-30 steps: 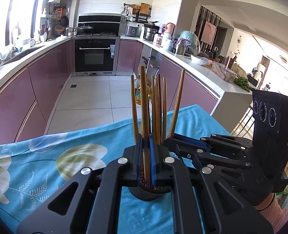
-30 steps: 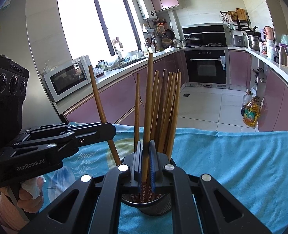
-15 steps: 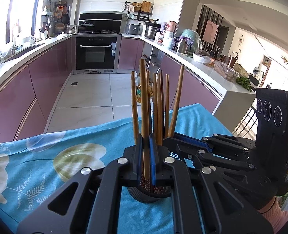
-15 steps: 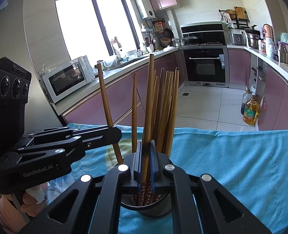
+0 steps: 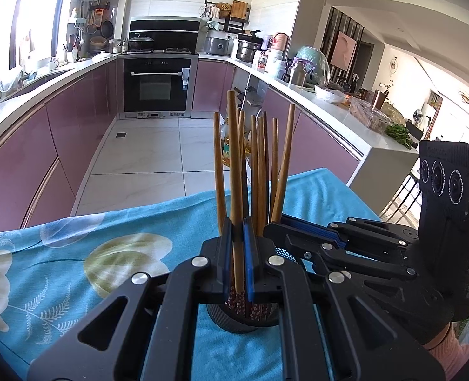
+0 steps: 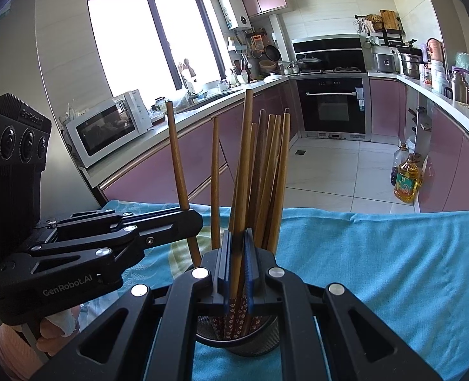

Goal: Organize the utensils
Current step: 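Open the right gripper and release the chopstick into the cup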

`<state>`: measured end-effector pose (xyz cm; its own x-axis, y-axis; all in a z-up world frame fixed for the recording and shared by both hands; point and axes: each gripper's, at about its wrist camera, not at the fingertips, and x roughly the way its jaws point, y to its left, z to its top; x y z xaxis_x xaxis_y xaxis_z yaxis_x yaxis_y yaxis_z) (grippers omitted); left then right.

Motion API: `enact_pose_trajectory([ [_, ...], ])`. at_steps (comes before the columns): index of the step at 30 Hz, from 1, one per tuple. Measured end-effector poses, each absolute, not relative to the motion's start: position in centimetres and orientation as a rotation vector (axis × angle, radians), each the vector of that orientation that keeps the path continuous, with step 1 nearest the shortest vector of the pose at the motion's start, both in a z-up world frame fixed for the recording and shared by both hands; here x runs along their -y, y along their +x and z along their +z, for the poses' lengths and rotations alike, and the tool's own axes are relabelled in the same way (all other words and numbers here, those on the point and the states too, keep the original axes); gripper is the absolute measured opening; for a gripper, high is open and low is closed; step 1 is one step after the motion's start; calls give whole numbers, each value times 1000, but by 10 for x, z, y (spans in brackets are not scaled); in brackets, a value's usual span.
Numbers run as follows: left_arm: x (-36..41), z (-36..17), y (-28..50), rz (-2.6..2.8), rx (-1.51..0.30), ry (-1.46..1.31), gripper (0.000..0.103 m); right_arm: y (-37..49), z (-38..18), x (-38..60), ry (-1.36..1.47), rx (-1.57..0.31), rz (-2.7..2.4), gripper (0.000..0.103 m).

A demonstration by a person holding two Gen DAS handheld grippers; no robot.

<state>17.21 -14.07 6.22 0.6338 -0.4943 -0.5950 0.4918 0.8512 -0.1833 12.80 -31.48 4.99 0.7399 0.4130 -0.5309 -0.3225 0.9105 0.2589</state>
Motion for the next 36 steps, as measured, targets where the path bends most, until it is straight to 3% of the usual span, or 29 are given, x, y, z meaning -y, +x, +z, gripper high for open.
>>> enact_pose_trajectory([
  [36, 145, 35, 189, -564, -735, -9, 7, 135, 47, 314, 158, -636, 389, 7],
])
